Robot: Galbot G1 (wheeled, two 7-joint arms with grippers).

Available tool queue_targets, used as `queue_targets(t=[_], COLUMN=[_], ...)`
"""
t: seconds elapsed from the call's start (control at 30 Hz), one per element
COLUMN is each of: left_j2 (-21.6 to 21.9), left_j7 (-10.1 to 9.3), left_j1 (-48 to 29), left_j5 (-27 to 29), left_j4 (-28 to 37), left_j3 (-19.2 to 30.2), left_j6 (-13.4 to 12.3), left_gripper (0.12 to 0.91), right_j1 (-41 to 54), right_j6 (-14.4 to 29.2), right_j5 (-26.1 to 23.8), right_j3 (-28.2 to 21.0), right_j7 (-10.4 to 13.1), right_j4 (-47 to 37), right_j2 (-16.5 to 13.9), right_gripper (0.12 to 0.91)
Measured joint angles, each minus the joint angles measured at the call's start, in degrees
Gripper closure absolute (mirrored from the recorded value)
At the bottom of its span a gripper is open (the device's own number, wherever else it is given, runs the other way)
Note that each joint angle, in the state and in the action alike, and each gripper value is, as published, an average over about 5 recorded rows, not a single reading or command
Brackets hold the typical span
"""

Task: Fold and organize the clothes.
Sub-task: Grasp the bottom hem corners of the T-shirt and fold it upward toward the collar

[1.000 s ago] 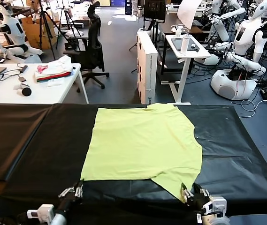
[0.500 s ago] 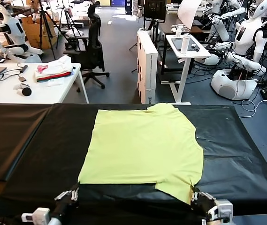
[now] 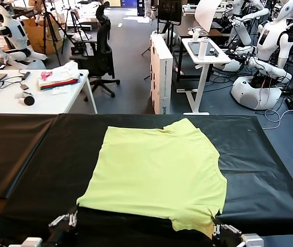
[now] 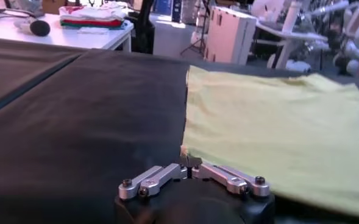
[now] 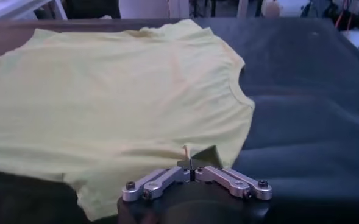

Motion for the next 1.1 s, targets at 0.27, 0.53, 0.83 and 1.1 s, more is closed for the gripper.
queue_targets(t=[0.27,0.53,0.83,1.1], left_j2=[-2.51,-1.60,-1.26,-0.88], left_j7=[-0.01,0.18,0.32,0.36], left_j1=[-11.92,-20.94,-25.50,-27.47], left_j5=[0.98,1.23,1.59,2.08], left_j4=[3.78,9.85,16.32,19.93], left_j3=[1.91,3.40,4.26,4.84], left_j6=[0.44,0.23,0.09,-0.12], left_gripper=[0.882,0.882,0.882,0.882], right_j1=[13.96,23.15,29.52,30.29], right_j6=[-0.73,-0.92,-0.52,0.33], right_j5=[1.23,2.12,2.10,2.07], right_j3=[-3.11,-6.31,-9.97,-10.24], right_j7=[-0.40,-0.52,-1.28,-3.09], right_j4=[-9.69,-16.92,-21.79,-22.79], right_j2=[-0.01,-0.02,-0.17,-0.19], right_gripper=[0.887,0.887,0.887,0.765])
